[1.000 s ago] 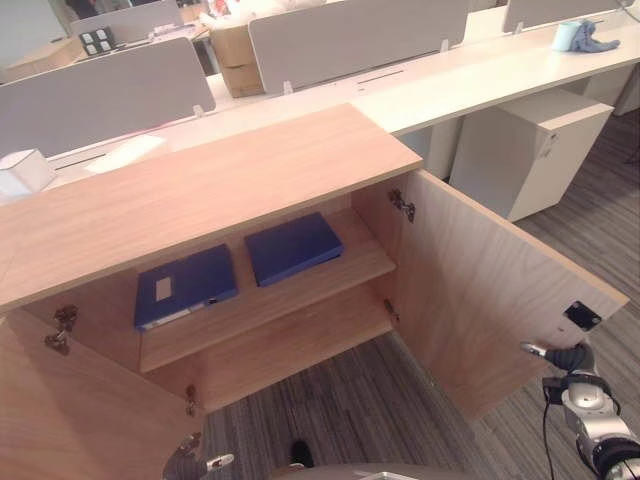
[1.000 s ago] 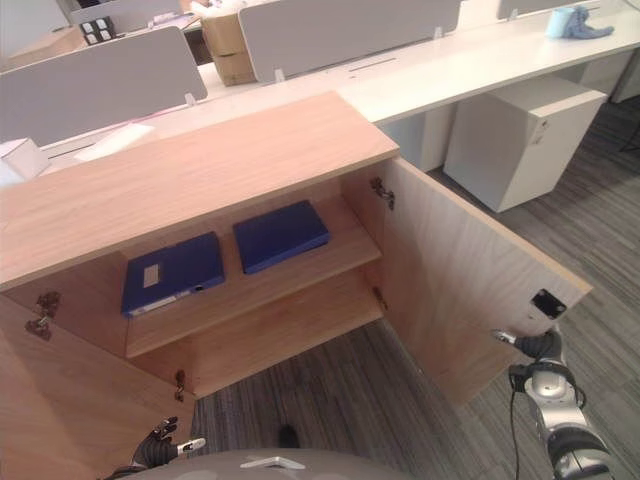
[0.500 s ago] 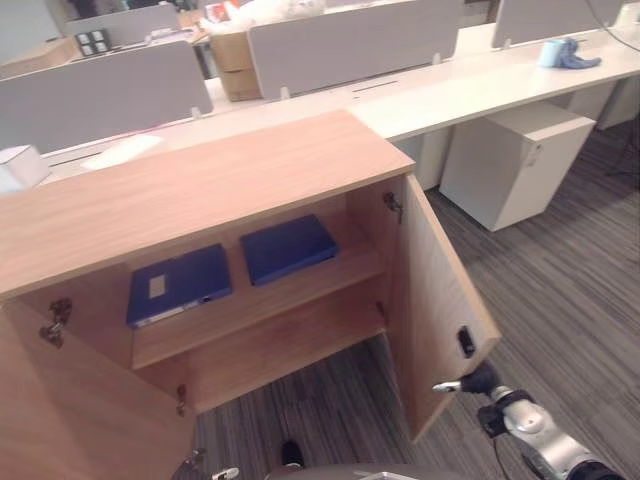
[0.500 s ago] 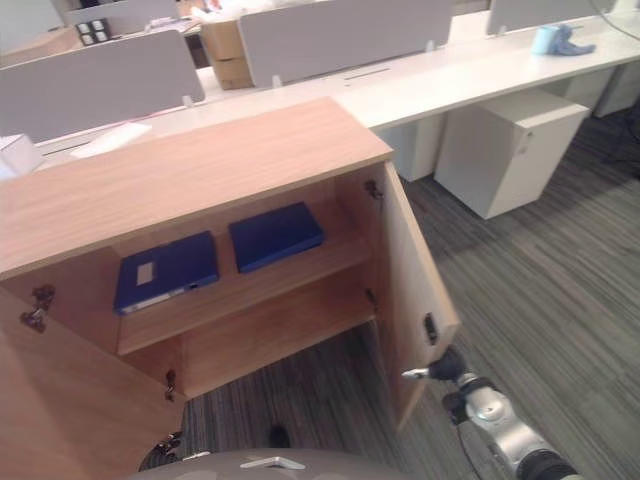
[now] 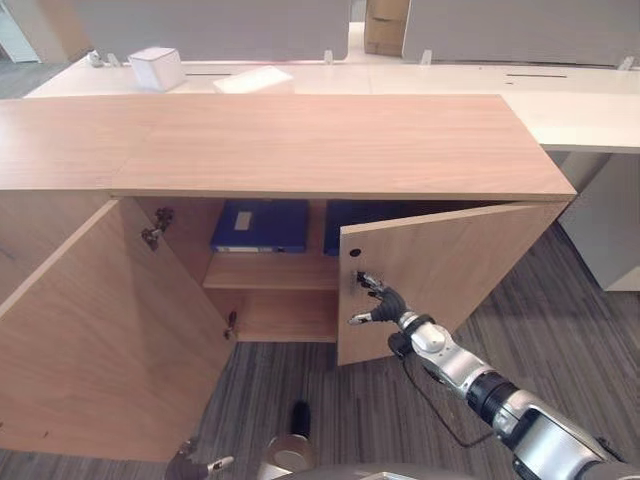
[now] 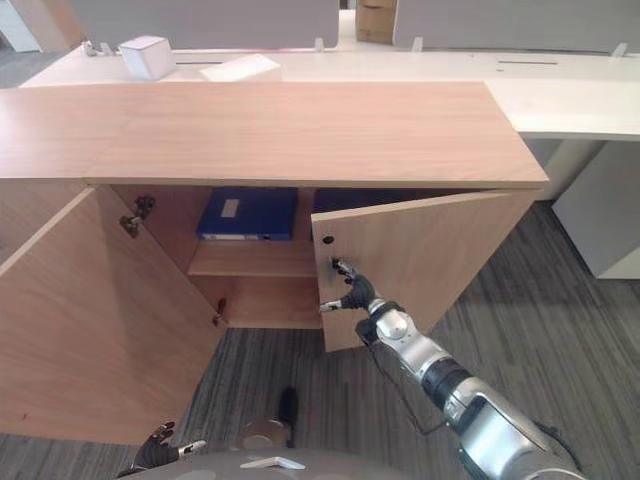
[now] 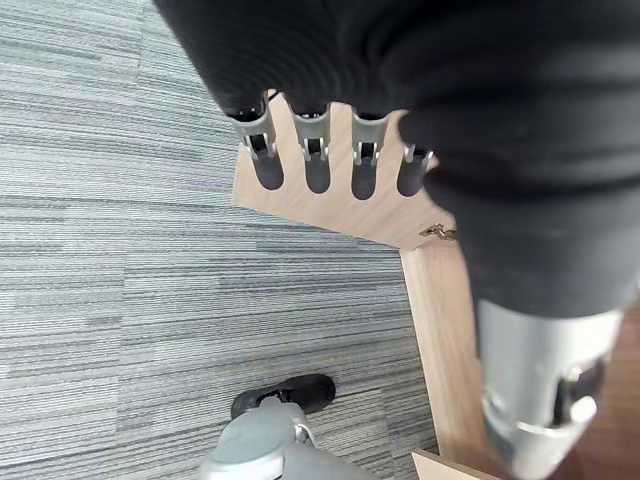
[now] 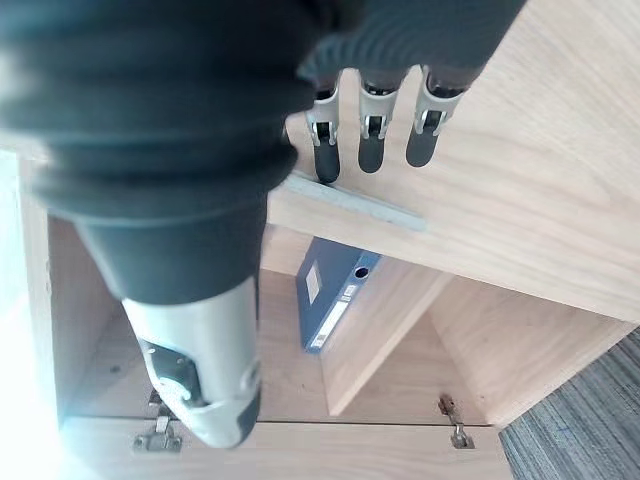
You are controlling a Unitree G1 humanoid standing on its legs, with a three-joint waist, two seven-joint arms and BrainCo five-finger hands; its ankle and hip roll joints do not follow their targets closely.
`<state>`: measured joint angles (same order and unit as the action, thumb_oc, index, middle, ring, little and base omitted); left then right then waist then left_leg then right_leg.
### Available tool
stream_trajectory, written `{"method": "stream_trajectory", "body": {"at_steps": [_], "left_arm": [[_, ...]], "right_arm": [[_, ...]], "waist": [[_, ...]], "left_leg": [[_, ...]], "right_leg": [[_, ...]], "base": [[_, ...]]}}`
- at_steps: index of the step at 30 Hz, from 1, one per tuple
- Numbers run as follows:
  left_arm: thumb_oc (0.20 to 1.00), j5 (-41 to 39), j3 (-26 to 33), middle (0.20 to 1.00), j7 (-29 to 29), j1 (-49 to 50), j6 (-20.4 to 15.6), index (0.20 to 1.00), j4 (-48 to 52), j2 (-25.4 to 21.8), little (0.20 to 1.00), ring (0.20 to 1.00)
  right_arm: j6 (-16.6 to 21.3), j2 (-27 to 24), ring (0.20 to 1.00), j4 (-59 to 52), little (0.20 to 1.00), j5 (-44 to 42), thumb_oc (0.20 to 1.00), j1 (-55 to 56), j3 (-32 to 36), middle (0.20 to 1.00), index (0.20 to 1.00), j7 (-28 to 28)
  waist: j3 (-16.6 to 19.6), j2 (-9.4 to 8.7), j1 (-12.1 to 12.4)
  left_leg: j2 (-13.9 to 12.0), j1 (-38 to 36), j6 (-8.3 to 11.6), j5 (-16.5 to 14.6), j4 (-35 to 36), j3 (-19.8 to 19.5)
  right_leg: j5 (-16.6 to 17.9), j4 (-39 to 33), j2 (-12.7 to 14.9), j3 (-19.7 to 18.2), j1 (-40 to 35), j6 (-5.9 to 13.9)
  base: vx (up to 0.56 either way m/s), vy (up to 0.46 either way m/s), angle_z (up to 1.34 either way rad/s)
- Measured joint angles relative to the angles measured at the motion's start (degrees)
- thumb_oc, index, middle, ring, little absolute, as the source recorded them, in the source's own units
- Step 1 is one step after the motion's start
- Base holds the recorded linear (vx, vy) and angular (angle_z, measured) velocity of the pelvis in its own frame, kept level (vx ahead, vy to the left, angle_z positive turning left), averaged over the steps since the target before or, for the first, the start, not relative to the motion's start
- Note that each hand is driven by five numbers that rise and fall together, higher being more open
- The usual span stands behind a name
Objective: Put the empty folder in the office cabinet
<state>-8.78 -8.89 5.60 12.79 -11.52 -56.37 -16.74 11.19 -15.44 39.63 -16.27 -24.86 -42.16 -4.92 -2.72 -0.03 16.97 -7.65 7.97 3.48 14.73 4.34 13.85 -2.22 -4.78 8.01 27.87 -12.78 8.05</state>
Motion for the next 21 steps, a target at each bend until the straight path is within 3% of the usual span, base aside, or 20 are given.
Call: {"method": "stream_trajectory", "body": {"at_steps": [3, 5, 6, 7, 8, 9, 10, 12, 13, 14, 15, 16, 17, 18, 19, 21], "left_arm": [[1.000, -0.09, -0.06, 1.000, -0.48, -2.28, -0.06, 1.000, 1.16, -0.11, 1.000, 1.000], [1.000, -0.16, -0.40, 1.000, -1.75, -5.51, -0.30, 1.000, 2.66, -0.46, 1.000, 1.000], [1.000, -0.14, -0.56, 1.000, -2.29, -7.02, -0.45, 1.000, 2.64, -0.54, 1.000, 1.000], [1.000, 0.15, -0.29, 1.000, -3.02, -8.46, -0.60, 1.000, 2.88, -0.94, 1.000, 1.000], [1.000, 0.16, 0.26, 1.000, -4.26, -8.65, -0.71, 1.000, 3.67, -2.23, 1.000, 1.000], [1.000, 0.16, 0.26, 1.000, -4.26, -8.65, -0.71, 1.000, 3.67, -2.23, 1.000, 1.000], [1.000, 0.75, 0.84, 1.000, -5.92, -6.40, -0.78, 1.000, 3.71, -4.30, 1.000, 1.000], [1.000, 1.22, 3.58, 1.000, -7.37, -3.15, -1.24, 1.000, 4.78, -5.54, 1.000, 1.000], [1.000, 1.56, 5.13, 1.000, -8.83, -0.96, -1.04, 1.000, 4.92, -5.57, 1.000, 1.000], [1.000, 2.14, 7.28, 1.000, -9.71, -0.43, -1.10, 1.000, 5.77, -4.57, 1.000, 1.000], [1.000, 2.49, 7.22, 1.000, -10.87, 1.10, -1.08, 1.000, 6.69, -4.31, 1.000, 1.000], [1.000, 2.70, 6.66, 1.000, -11.26, 3.00, -0.86, 1.000, 8.72, -3.78, 1.000, 1.000], [1.000, 2.97, 6.68, 1.000, -11.44, 3.64, -0.96, 1.000, 11.89, -2.99, 1.000, 1.000], [1.000, 2.97, 6.68, 1.000, -11.44, 3.64, -0.96, 1.000, 11.89, -2.99, 1.000, 1.000], [1.000, 3.26, 6.47, 1.000, -11.36, 3.48, -1.11, 1.000, 12.48, -2.14, 1.000, 1.000], [1.000, 3.63, 6.90, 1.000, -11.34, 5.55, -1.63, 1.000, 12.38, -1.00, 1.000, 1.000]], "right_arm": [[0.77, 0.09, 1.000, 1.18, 1.000, 0.62, 1.000, 0.07, 0.57, 1.000, 1.000, 1.10], [2.52, -1.06, 1.000, 1.28, 1.000, 2.25, 1.000, 2.20, 2.43, 1.000, 1.000, 1.36], [3.13, -2.17, 1.000, 1.12, 1.000, 2.52, 1.000, 4.00, 3.24, 1.000, 1.000, 1.34], [4.31, -4.14, 1.000, 1.23, 1.000, 3.77, 1.000, 7.90, 5.28, 1.000, 1.000, 0.82], [4.40, -5.12, 1.000, 1.19, 1.000, 4.27, 1.000, 11.56, 6.07, 1.000, 1.000, 0.58], [4.40, -5.12, 1.000, 1.19, 1.000, 4.27, 1.000, 11.56, 6.07, 1.000, 1.000, 0.58], [4.36, -7.50, 1.000, 2.71, 1.000, 4.99, 1.000, 18.52, 6.90, 1.000, 1.000, 0.41], [3.28, -10.02, 1.000, 4.62, 1.000, 6.14, 1.000, 25.48, 7.34, 1.000, 1.000, 0.47], [3.73, -11.90, 1.000, 6.68, 1.000, 6.91, 1.000, 30.78, 10.29, 1.000, 1.000, 0.41], [3.61, -12.11, 1.000, 8.91, 1.000, 7.44, 1.000, 34.22, 13.36, 1.000, 1.000, 0.60], [3.16, -12.64, 1.000, 12.11, 1.000, 8.50, 1.000, 36.13, 13.72, 1.000, 1.000, 0.88], [3.14, -12.85, 1.000, 15.48, 1.000, 9.72, 1.000, 37.62, 14.56, 1.000, 1.000, 1.24], [2.06, -11.92, 1.000, 17.91, 1.000, 10.67, 1.000, 38.21, 16.17, 1.000, 1.000, 1.78], [2.06, -11.92, 1.000, 17.91, 1.000, 10.67, 1.000, 38.21, 16.17, 1.000, 1.000, 1.78], [2.25, -10.06, 1.000, 20.87, 1.000, 10.85, 1.000, 37.76, 16.91, 1.000, 1.000, 2.14], [2.22, -5.89, 1.000, 25.81, 1.000, 11.18, 1.000, 33.80, 19.57, 1.000, 1.000, 3.03]], "waist": [[-0.07, 0.01, 0.08], [-0.30, 0.39, -0.87], [-0.52, 0.72, -1.17], [-1.24, 1.15, -1.74], [-1.40, 0.77, -1.69], [-1.40, 0.77, -1.69], [-1.35, 1.60, -1.82], [-1.15, 2.31, -2.44], [-1.21, 4.23, -2.76], [-1.04, 4.97, -3.43], [-1.14, 5.87, -4.01], [-1.35, 7.15, -4.56], [-2.47, 6.00, -4.98], [-2.47, 6.00, -4.98], [-2.92, 4.57, -5.59], [-2.82, 2.22, -5.54]], "left_leg": [[0.11, -0.04, 0.01, 0.01, 0.00, -0.40], [0.10, 0.52, 0.03, 0.56, 0.00, -3.28], [0.06, 0.81, -0.04, 0.71, -0.01, -4.68], [-0.19, 0.91, -0.02, 0.22, -0.24, -6.63], [0.25, 1.28, 0.09, 0.29, -0.93, -7.57], [0.25, 1.28, 0.09, 0.29, -0.93, -7.57], [-1.32, 1.03, 0.97, 0.93, -1.05, -8.31], [-2.63, 1.26, 1.63, 0.95, -0.85, -9.22], [-3.40, 1.99, 2.52, 2.16, -1.08, -11.53], [-3.81, 2.79, 2.77, 2.25, -0.67, -13.17], [-4.49, 2.95, 2.73, 2.09, 0.20, -13.76], [-5.25, 3.61, 1.06, 0.01, 0.46, -13.29], [-5.20, 4.04, 0.87, -4.95, -0.21, -10.43], [-5.20, 4.04, 0.87, -4.95, -0.21, -10.43], [-5.16, 4.63, 2.42, -7.56, -1.88, -5.24], [-5.65, 3.48, 3.51, -6.87, -5.17, 1.08]], "right_leg": [[-0.30, 0.08, -0.46, -0.04, -0.47, -0.04], [-1.87, 1.47, -1.30, -1.38, -0.94, -1.18], [-3.57, 3.24, -1.50, -4.37, -0.43, -1.66], [-7.19, 4.59, -2.51, -12.79, 0.04, -2.77], [-8.94, 5.15, -3.29, -19.39, 0.20, -2.41], [-8.94, 5.15, -3.29, -19.39, 0.20, -2.41], [-8.64, 5.58, -5.24, -19.19, 0.02, -2.96], [-9.30, 5.90, -6.40, -18.18, -0.01, -4.69], [-8.79, 6.28, -8.75, -17.41, -0.04, -4.48], [-9.00, 6.36, -9.75, -16.03, -0.13, -5.10], [-8.67, 6.05, -10.87, -15.04, -0.29, -5.69], [-7.65, 6.57, -12.16, -13.59, -0.26, -6.73], [-7.70, 6.43, -10.92, -11.58, -0.50, -7.08], [-7.70, 6.43, -10.92, -11.58, -0.50, -7.08], [-6.55, 5.22, -9.33, -9.79, -0.29, -8.08], [-4.57, 3.65, -6.69, -9.95, 0.46, -8.75]], "base": [[-0.07, -0.044, 0.15], [-0.14, -0.130, 0.60], [-0.12, -0.123, 0.83], [-0.14, -0.210, 0.88], [-0.09, -0.132, 0.61], [-0.09, -0.135, 0.27], [-0.11, -0.163, 0.11], [-0.20, -0.248, 0.23], [-0.17, -0.137, 0.48], [-0.25, -0.127, 0.66], [-0.19, -0.076, 0.73], [-0.27, -0.072, 0.79], [-0.14, -0.021, 0.57], [-0.18, -0.017, 0.58], [-0.10, 0.001, 0.17], [-0.13, 0.011, -0.04]]}}
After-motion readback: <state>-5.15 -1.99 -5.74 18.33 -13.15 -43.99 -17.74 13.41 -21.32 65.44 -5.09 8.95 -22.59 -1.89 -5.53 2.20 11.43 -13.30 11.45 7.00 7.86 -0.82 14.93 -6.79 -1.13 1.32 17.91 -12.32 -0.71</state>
